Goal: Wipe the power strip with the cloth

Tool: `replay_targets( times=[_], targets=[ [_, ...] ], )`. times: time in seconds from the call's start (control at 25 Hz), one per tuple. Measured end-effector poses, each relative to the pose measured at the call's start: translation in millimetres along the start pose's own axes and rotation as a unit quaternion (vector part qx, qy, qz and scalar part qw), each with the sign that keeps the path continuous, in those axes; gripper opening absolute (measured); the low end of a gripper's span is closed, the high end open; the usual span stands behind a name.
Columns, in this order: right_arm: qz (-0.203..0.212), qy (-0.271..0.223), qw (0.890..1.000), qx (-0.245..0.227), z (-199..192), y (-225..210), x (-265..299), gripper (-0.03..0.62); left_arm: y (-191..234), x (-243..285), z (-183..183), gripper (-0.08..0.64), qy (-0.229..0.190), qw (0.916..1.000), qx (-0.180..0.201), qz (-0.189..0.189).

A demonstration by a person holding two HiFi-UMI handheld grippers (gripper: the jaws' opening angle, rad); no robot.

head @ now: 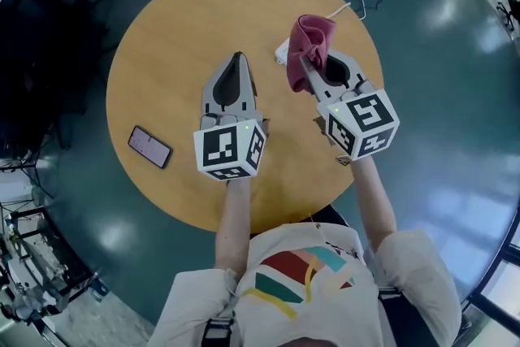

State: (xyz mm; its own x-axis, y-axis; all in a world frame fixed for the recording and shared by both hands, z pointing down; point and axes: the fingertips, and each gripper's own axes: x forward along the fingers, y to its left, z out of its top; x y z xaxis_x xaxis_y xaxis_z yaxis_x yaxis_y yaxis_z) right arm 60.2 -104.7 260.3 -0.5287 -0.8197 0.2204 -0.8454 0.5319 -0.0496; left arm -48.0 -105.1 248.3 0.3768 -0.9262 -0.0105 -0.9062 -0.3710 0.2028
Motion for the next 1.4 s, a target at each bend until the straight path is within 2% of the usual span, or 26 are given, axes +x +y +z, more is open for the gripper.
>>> replay_targets(
  times=[0.2, 0.4, 0.56, 0.8, 1.4],
  targets=[
    [-0.023, -0.021, 0.999, 0.033, -30.6, 48.6, -49.0, 0.038, -6.4, -48.8, 4.7, 0.041, -0.002, 0.9994, 0.033, -0.011],
    [-0.007, -0.024, 0.997, 0.067, -60.7, 83.9, -93.4, 0.040, -22.8, -89.9, -16.6, 0.041, 0.024, 0.9984, 0.050, -0.009],
    [0.017, -0.019, 0.999, 0.037, -69.2, 105.2, -110.6, 0.040, -36.1, -110.4, -26.2, 0.041, 0.026, 0.9976, 0.064, -0.009],
    [0.028, -0.022, 0.999, -0.002, -64.4, 117.4, -119.6, 0.038, -47.7, -120.1, -22.0, 0.041, 0.023, 0.9976, 0.065, -0.009],
    [0.035, -0.036, 0.999, -0.014, -57.0, 125.1, -126.4, 0.038, -55.0, -128.5, -11.4, 0.041, 0.013, 0.9971, 0.074, -0.012]
  ],
)
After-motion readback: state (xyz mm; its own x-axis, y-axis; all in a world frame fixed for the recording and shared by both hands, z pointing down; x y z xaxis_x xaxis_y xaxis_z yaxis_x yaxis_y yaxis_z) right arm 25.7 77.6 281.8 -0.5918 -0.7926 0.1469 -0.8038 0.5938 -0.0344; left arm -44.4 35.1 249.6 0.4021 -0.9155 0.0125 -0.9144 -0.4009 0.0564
